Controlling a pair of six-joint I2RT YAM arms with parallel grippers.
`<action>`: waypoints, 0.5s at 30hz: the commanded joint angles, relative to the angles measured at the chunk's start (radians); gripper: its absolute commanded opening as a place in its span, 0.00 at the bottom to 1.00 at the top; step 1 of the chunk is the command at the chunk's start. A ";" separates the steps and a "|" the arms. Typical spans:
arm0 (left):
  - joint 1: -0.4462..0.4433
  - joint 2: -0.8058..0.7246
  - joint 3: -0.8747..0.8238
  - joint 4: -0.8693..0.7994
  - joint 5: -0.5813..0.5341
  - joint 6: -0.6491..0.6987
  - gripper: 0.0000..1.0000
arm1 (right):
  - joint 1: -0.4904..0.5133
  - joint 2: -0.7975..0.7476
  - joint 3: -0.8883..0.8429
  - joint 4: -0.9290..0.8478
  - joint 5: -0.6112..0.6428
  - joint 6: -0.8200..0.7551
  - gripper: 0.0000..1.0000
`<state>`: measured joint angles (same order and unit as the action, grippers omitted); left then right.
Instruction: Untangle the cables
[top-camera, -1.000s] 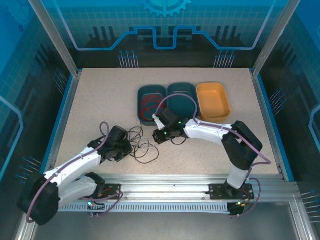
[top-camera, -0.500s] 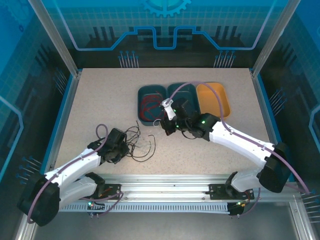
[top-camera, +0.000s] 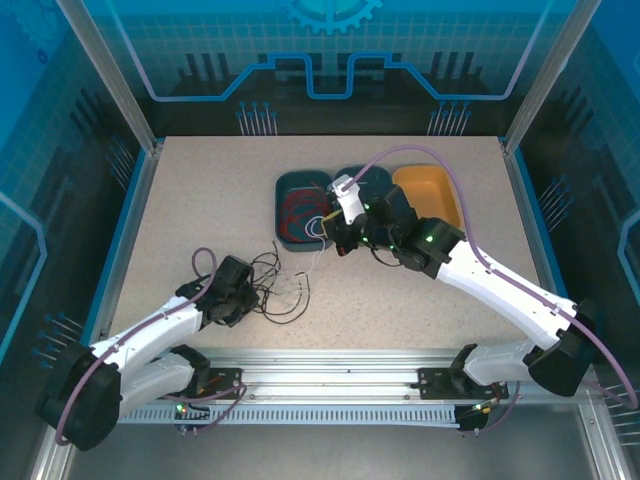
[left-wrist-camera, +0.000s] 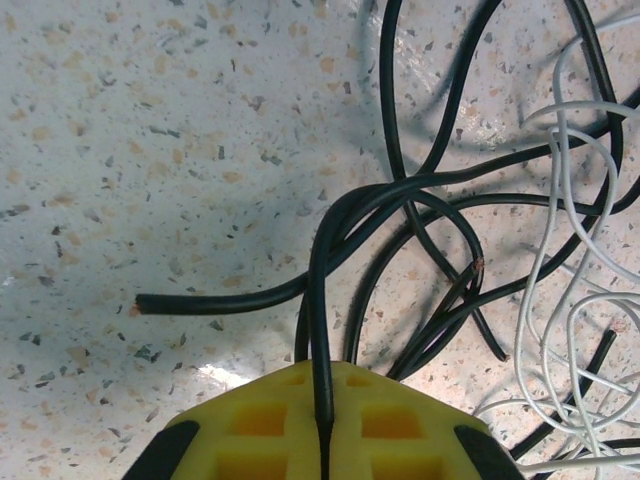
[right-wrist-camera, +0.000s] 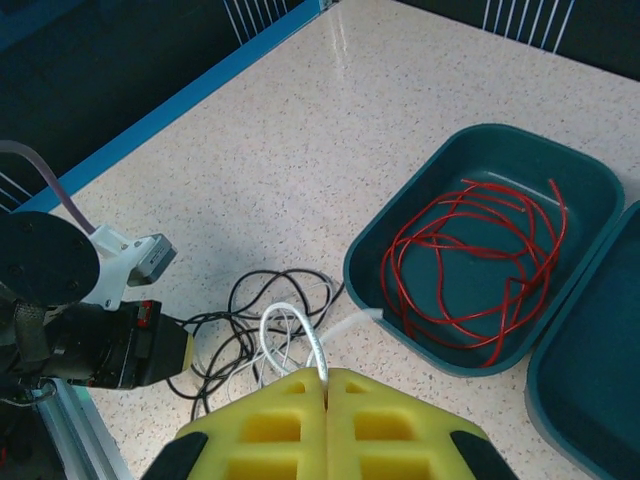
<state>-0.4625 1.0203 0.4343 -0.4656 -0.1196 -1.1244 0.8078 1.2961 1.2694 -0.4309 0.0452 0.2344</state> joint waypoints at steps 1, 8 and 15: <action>0.008 0.011 -0.014 -0.001 -0.018 0.003 0.00 | -0.023 -0.039 0.062 -0.013 -0.024 -0.017 0.01; 0.009 0.030 -0.027 0.021 -0.015 -0.006 0.00 | -0.042 -0.067 0.152 0.007 -0.067 -0.047 0.00; 0.009 0.044 -0.029 0.034 -0.014 -0.003 0.00 | -0.074 -0.051 0.275 -0.034 -0.036 -0.092 0.00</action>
<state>-0.4599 1.0550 0.4187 -0.4351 -0.1196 -1.1248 0.7517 1.2510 1.4853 -0.4419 -0.0029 0.1772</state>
